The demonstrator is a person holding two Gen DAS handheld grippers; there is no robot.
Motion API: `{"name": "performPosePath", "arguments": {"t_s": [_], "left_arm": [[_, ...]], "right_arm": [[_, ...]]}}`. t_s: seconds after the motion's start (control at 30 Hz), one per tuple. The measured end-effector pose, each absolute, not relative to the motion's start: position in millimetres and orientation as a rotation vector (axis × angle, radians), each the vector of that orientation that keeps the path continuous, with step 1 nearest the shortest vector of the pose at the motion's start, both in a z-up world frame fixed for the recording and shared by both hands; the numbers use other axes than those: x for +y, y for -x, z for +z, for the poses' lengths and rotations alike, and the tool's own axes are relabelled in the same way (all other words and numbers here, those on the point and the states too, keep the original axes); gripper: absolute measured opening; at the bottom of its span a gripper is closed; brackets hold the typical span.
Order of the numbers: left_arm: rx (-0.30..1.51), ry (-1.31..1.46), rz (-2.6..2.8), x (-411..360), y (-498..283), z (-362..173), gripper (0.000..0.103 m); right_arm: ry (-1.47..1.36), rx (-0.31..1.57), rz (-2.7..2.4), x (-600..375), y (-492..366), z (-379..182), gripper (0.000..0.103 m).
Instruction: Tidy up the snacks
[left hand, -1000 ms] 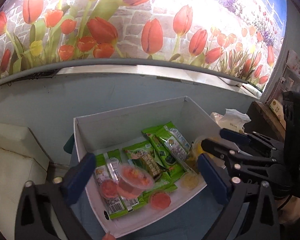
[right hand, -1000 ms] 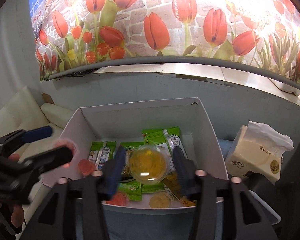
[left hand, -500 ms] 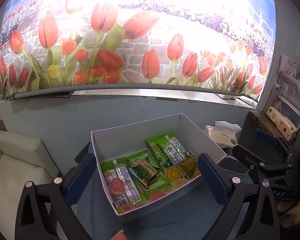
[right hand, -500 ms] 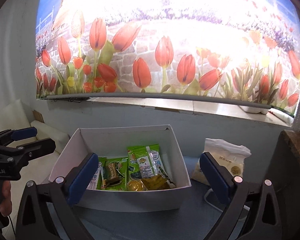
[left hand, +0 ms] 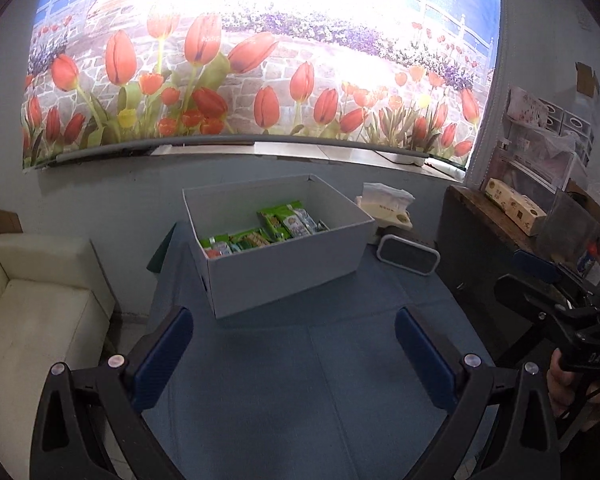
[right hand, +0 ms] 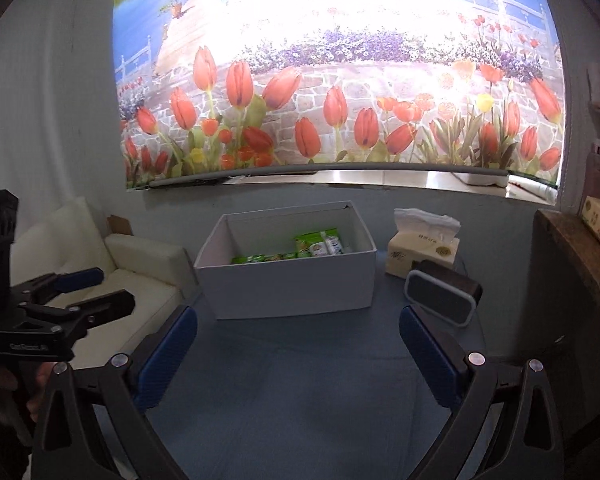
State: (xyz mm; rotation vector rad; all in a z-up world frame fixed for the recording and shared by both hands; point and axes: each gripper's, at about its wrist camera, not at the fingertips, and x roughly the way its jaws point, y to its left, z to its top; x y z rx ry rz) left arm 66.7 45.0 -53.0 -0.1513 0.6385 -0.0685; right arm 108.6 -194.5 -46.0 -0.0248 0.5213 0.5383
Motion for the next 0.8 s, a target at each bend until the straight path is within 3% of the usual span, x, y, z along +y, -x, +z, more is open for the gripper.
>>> {"name": "performPosePath", "arguments": {"t_s": [0.33,0.8], "left_arm": [[0.63,0.173,-0.05,35.9,-21.8,-37.3,0.103],[0.619,0.132,-0.069,21.3,2.0,-22.6,0.103]], "right_arm": [[0.055,0.475,0.531,-211.3,-40.8,-35.1,0.103],[0.015,0.486,0.529,-216.1,-32.9,-28.7,0.103]]}}
